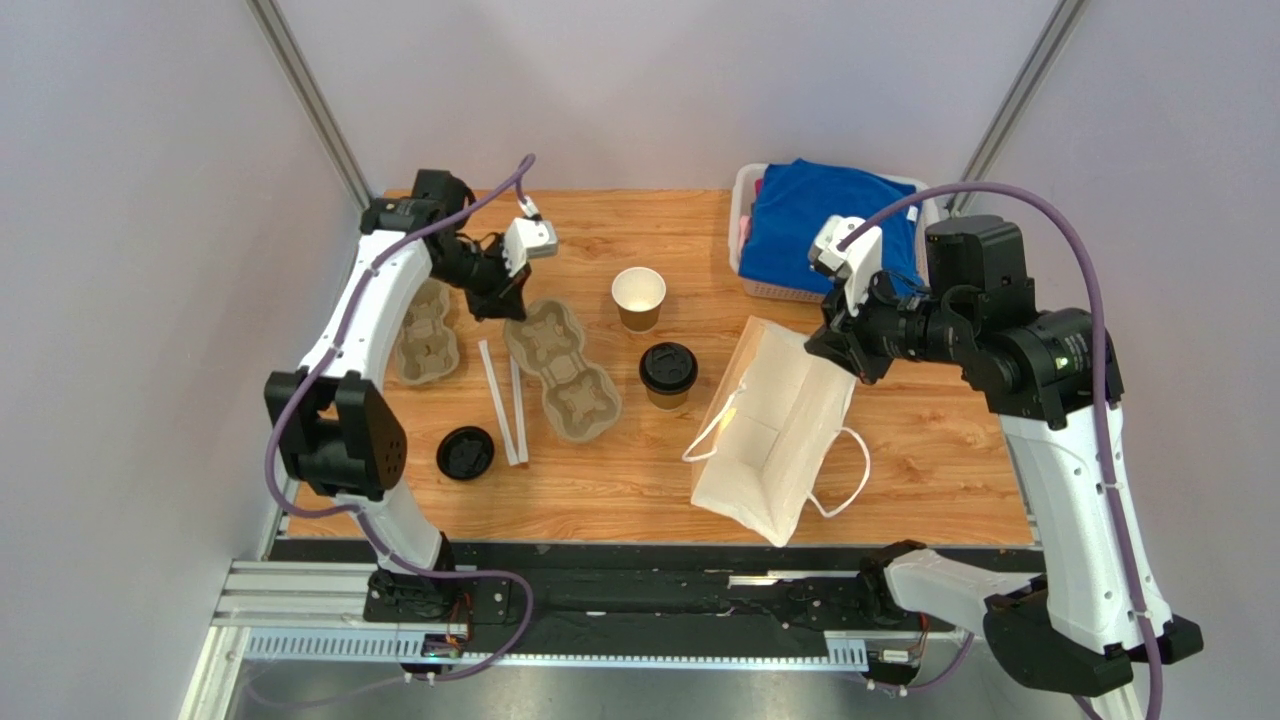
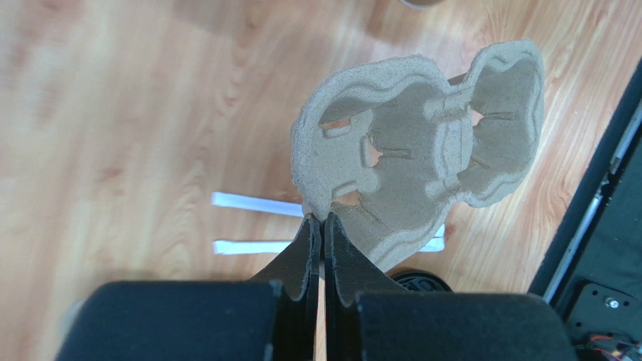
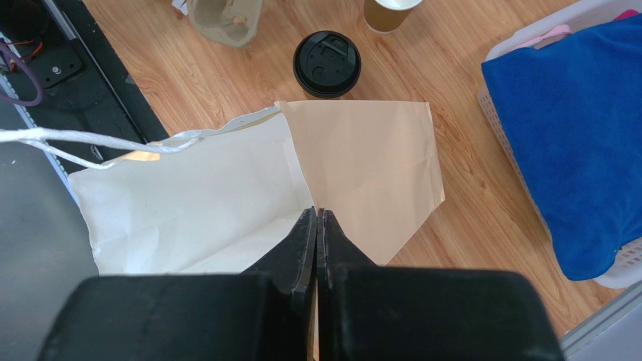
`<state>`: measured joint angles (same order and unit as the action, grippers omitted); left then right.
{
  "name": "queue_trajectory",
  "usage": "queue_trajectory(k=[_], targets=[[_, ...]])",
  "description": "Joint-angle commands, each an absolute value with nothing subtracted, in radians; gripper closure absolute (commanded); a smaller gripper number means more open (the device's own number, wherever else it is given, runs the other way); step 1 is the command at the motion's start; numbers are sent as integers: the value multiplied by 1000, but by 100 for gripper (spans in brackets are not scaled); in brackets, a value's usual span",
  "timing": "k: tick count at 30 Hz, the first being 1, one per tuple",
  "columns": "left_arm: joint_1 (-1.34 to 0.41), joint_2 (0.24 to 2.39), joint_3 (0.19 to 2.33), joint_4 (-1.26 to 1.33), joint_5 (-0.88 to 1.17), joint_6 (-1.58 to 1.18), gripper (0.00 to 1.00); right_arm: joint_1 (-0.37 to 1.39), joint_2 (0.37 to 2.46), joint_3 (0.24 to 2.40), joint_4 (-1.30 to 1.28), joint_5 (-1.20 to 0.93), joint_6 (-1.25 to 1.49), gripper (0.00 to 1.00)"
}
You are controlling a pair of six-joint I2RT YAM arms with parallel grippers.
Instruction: Pack the takeout coffee
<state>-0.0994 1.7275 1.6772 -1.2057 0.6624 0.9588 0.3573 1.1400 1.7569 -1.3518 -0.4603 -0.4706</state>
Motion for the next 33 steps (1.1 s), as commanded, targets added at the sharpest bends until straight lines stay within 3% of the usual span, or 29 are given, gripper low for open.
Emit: queue_trajectory(k=[1, 7, 10, 15, 21, 28, 33], targets=[[-87, 1611, 1851, -1265, 678, 989, 100, 374, 1117, 1746, -1404, -457, -433, 100], [-87, 1608, 2340, -1312, 683, 832, 100, 390, 1123, 1726, -1385, -451, -410, 100], [-100, 1554, 2457, -1123, 686, 636, 100, 399, 1126, 1718, -1379, -439, -396, 100], [-305, 1401, 2402, -871, 591, 613, 100, 400, 1144, 1703, -1362, -413, -376, 100], [-696, 1342, 2379, -899, 383, 776, 100, 402, 1167, 1692, -1327, -387, -348, 100], [-1173, 1278, 2139, -939, 49, 1102, 100, 402, 1186, 1689, -1322, -380, -333, 100], [-1318, 1318, 2092, -940, -109, 1190, 100, 402, 1192, 1698, -1316, -385, -327, 100]])
